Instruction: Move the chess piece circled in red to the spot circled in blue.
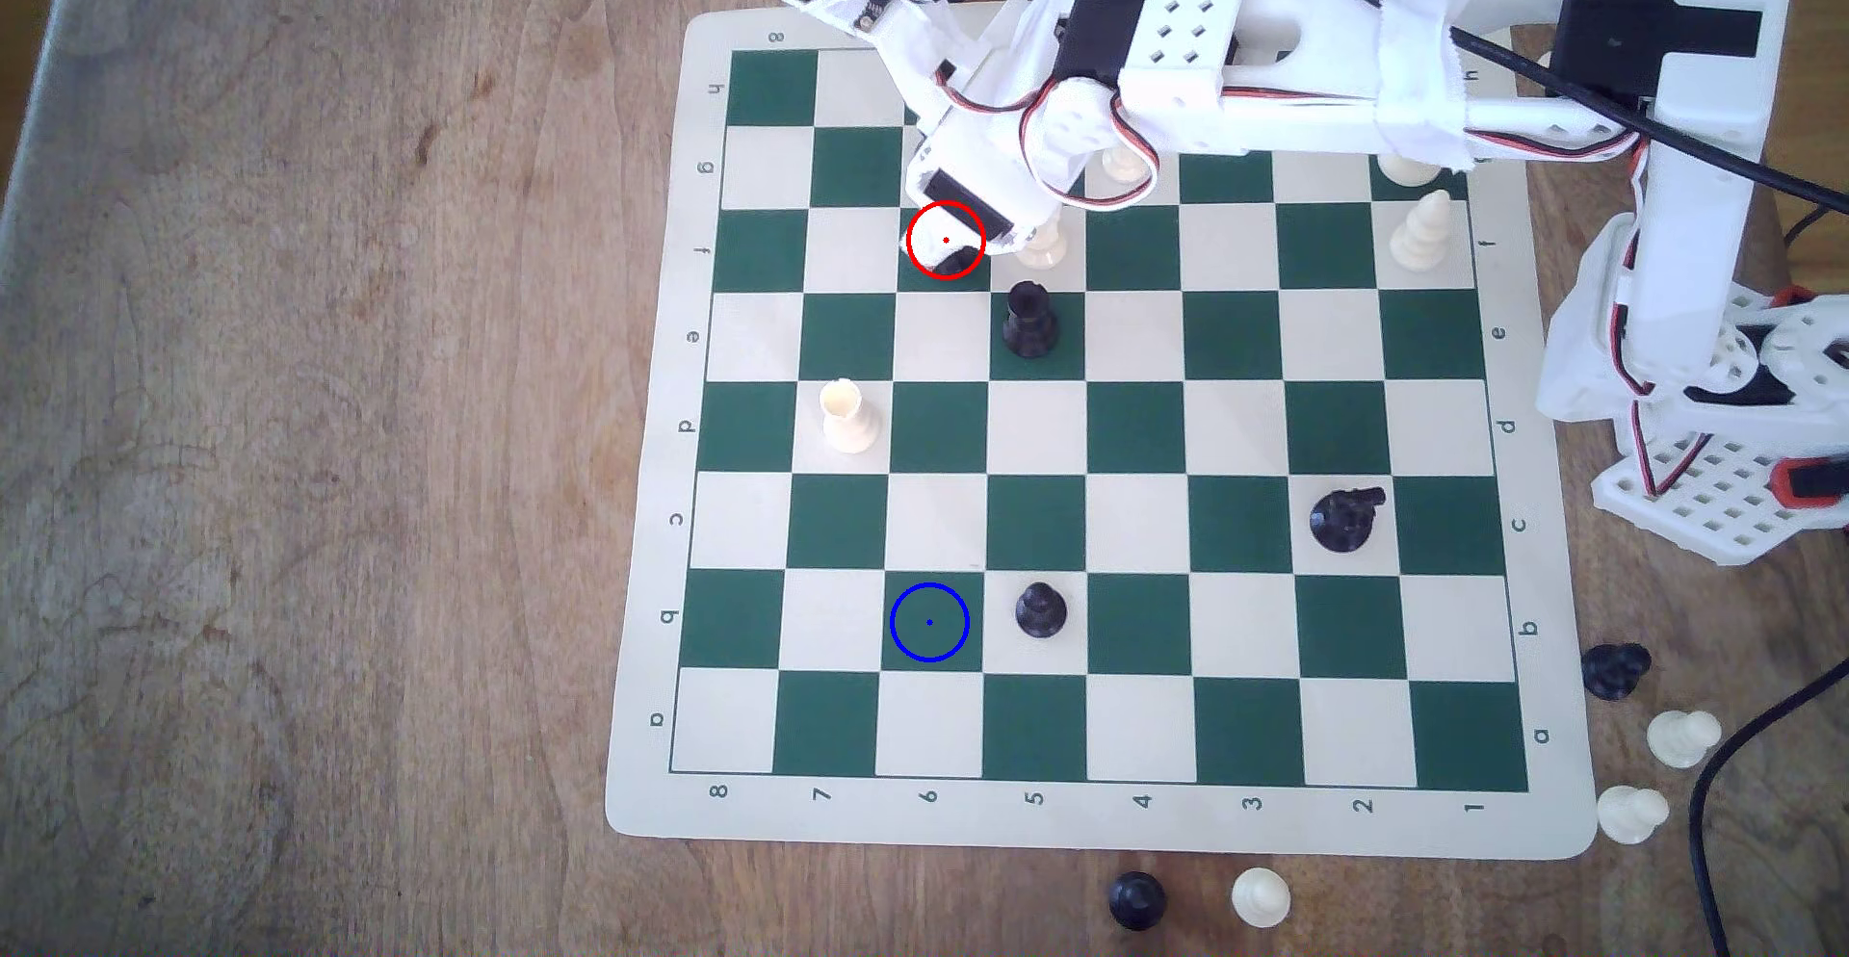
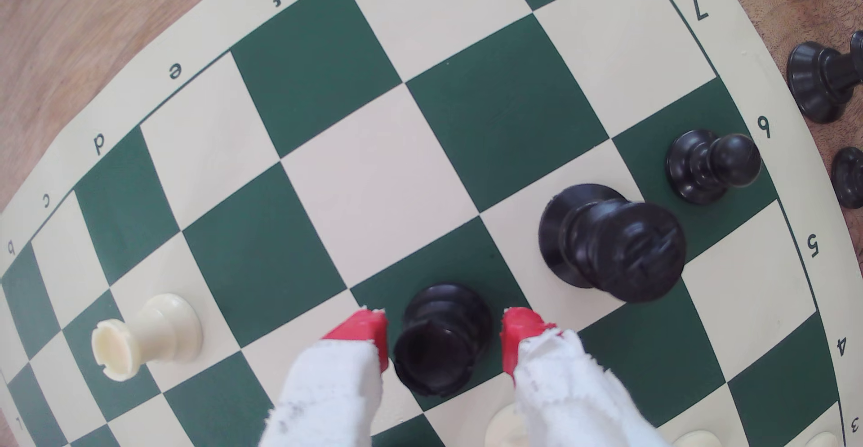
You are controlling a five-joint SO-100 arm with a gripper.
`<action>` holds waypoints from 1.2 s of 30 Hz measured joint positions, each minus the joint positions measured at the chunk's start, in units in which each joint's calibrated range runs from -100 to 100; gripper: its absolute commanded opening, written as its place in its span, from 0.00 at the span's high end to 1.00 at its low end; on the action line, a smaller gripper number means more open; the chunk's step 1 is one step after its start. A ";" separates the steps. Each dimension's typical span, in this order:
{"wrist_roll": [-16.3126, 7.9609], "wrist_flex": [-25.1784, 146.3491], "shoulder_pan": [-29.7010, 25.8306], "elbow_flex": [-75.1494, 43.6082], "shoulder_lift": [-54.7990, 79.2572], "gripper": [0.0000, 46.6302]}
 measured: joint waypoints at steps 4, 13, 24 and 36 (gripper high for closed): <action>0.00 -0.16 0.00 0.00 0.00 0.74; 0.05 -0.56 -1.03 0.00 0.00 0.79; 0.05 -0.96 -1.03 0.00 0.00 0.96; 1.27 -0.96 -2.29 0.81 -5.95 0.96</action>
